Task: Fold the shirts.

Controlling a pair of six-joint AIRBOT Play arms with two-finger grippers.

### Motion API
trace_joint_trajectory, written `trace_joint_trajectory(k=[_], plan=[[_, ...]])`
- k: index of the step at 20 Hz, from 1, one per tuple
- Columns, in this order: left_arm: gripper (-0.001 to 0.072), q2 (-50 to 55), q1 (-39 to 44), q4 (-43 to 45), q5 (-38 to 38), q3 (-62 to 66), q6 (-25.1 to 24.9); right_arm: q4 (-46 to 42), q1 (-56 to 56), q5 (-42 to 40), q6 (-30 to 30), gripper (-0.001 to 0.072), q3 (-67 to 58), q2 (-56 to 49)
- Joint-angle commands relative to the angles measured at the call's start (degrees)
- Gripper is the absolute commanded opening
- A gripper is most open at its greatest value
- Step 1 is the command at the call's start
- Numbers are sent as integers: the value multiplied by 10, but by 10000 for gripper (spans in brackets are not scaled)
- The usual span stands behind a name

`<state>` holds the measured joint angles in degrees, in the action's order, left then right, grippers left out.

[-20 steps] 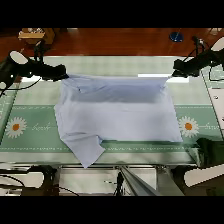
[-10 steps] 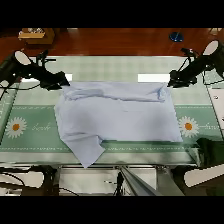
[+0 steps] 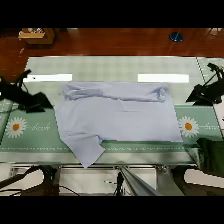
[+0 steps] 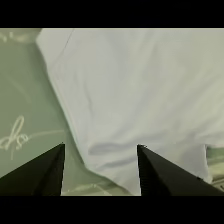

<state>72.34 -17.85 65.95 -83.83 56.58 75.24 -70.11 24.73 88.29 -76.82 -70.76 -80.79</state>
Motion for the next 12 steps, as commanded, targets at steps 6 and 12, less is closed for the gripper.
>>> trace_joint_trajectory(k=[6, 12], plan=[[634, -82, -68, -66, 11, -277, -55, 65, 66, -67, 47, 478, 172, 82], [633, -74, -51, -91, 99, -304, -50, 68, 66, -53, 47, 478, 172, 82]])
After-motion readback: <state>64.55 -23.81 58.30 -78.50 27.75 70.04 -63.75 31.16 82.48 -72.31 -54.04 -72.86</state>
